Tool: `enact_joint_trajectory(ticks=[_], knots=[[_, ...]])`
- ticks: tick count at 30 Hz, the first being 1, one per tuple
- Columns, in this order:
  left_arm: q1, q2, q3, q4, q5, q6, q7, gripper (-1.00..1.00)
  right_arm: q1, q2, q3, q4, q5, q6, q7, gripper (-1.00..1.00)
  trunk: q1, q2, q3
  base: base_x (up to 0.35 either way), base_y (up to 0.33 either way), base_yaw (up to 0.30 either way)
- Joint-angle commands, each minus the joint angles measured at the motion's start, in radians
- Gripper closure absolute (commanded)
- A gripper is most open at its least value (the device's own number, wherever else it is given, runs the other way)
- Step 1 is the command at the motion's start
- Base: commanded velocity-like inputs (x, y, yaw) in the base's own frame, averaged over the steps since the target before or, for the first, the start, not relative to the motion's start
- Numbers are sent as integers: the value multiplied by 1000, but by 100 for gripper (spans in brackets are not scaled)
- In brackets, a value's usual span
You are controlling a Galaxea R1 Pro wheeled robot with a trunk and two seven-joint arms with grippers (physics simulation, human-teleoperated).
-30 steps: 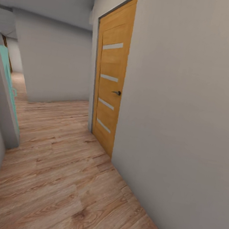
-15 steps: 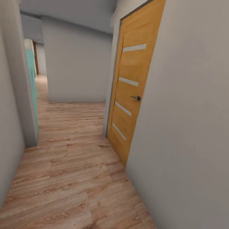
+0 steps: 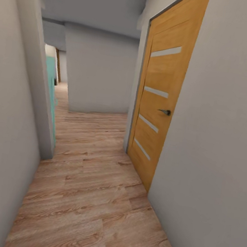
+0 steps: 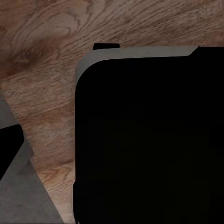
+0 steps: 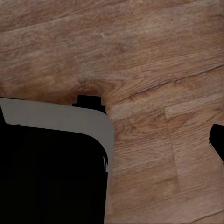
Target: Move the two storage containers from the living room to the garage. In the garage, place one container on the floor and stack the other container on top of it (either order is fine).
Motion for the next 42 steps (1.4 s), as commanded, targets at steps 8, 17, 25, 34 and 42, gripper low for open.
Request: enact_joint_trajectory(ticks=[8,17,25,34,42], knots=[[0,0,1,-1,2,-3,0,-100,-1,0,8,3,-8,-5,7,-100,1,0,-1,306,0,15],[0,-1,1,-1,2,-3,0,-100,-1,0,9,3,-6,-5,7,-100,1,0,-1,304,0,1],[0,-1,1,-1,2,-3,0,-100,-1,0,11,3,-6,-4,7,-100,1,0,-1,303,0,0],[0,-1,1,-1,2,-3,0,-100,-1,6,15,3,-7,-1,6,-100,1,0,-1,299,0,1],[0,-1,1,-1,2,-3,0,-100,-1,6,16,3,-7,1,6,-100,1,0,-1,295,0,190]])
